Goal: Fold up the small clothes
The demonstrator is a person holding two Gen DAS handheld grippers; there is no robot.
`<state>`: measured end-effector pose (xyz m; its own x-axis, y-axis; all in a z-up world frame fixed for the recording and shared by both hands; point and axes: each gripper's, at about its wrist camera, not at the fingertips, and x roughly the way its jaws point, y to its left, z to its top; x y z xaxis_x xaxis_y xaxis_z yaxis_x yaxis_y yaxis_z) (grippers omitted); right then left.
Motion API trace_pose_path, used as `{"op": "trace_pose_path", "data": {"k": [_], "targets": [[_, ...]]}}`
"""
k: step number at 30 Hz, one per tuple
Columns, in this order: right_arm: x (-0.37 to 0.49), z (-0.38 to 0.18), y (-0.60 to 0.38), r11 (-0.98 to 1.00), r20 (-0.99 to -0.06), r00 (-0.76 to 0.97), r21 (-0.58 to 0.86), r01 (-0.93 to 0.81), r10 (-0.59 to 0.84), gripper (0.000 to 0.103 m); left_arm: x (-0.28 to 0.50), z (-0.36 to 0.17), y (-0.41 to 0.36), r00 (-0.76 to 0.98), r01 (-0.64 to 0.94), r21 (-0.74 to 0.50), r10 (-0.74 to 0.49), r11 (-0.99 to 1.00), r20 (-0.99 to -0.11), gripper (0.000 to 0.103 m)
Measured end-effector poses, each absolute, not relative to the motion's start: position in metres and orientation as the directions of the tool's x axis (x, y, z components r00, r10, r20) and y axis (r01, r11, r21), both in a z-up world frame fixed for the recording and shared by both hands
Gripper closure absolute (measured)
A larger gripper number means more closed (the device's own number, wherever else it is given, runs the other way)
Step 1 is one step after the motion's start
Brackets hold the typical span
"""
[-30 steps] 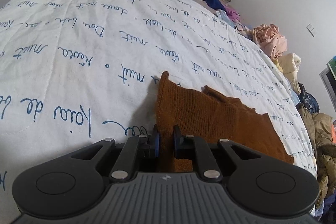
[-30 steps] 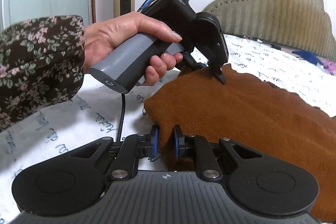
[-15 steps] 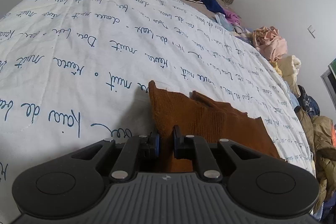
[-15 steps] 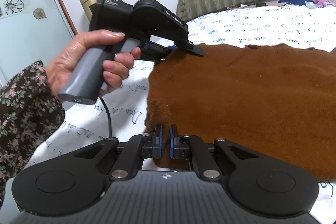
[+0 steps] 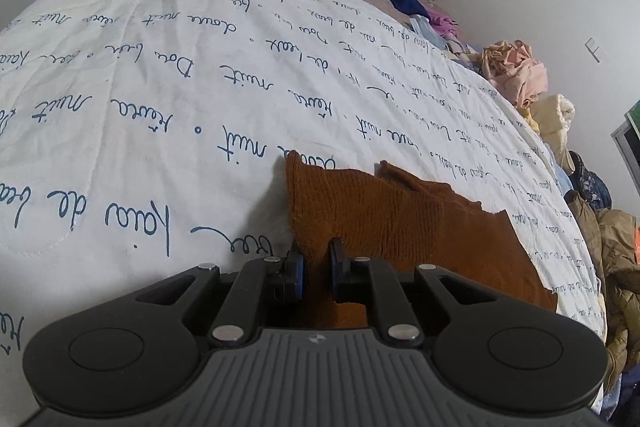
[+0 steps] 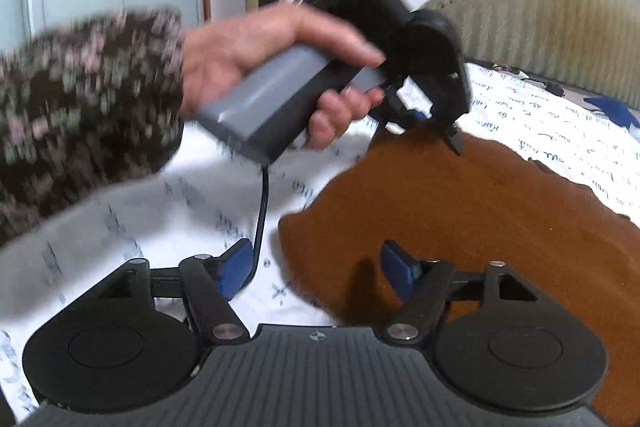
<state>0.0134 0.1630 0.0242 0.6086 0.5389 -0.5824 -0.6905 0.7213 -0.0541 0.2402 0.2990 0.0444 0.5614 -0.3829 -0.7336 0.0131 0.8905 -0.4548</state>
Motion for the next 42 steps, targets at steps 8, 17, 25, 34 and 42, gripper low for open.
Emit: {"op": "trace_pose_path", "data": {"k": [8,17,25,34,42], "targets": [[-0.002,0.007,0.189,0.689,-0.549,0.741,-0.362,-0.628,0.387,0.044,0.239,0.041,0.303,0.562,0.028,-0.462,-0.397,0.886,-0.726,0.091],[0.019,-0.003,0.214,0.675,-0.523,0.788,-0.455,-0.581,0.325,0.081,0.244,0.033,0.303,0.554,0.025,-0.464,-0.399,0.886,-0.731,0.091],[0.023,0.031,0.181,0.756,-0.481,0.773,-0.29,-0.587,0.415,0.089,0.241,0.048,0.289,0.583,0.021,-0.426,-0.358,0.904,-0.73,0.091],[0.023,0.056,0.127,0.823,-0.408,0.804,-0.185,-0.537,0.433,0.09,0.24,0.091,0.225,0.612,0.106,-0.376,-0.358,0.921,-0.705,0.091],[0.026,0.068,0.042,0.898,-0.354,0.852,-0.068,-0.434,0.385,0.095,0.252,0.116,0.112,0.59,0.224,-0.348,-0.411,0.91,-0.695,0.091]]}}
